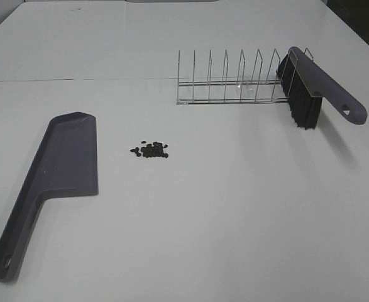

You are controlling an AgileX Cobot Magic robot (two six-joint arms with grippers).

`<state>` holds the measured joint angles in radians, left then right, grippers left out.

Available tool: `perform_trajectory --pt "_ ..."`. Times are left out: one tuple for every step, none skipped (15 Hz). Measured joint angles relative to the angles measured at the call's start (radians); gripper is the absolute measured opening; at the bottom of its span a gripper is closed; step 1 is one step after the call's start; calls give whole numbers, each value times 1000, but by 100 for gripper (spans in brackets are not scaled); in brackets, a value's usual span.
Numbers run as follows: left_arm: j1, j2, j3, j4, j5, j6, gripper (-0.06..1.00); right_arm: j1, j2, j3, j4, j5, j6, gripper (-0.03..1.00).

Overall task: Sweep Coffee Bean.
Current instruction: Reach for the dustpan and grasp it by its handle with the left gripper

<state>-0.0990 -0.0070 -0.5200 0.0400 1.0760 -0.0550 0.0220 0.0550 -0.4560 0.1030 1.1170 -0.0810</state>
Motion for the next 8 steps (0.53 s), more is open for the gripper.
perform_trajectory --pt "0 0 0 0 0 0 84 0 0 0 0 0 0 69" --pt "0 0 0 0 0 0 84 0 0 0 0 0 0 69" --pt "0 0 0 0 0 0 84 0 0 0 0 0 0 69" --pt "0 0 0 0 0 0 83 0 0 0 0 0 0 69" --pt "0 0 0 0 0 0 83 0 0 0 0 0 0 69" --pt "0 0 0 0 0 0 83 0 0 0 0 0 0 69" --pt "0 0 0 0 0 0 83 0 0 0 0 0 0 69" --pt "0 0 0 0 0 0 83 0 0 0 0 0 0 69"
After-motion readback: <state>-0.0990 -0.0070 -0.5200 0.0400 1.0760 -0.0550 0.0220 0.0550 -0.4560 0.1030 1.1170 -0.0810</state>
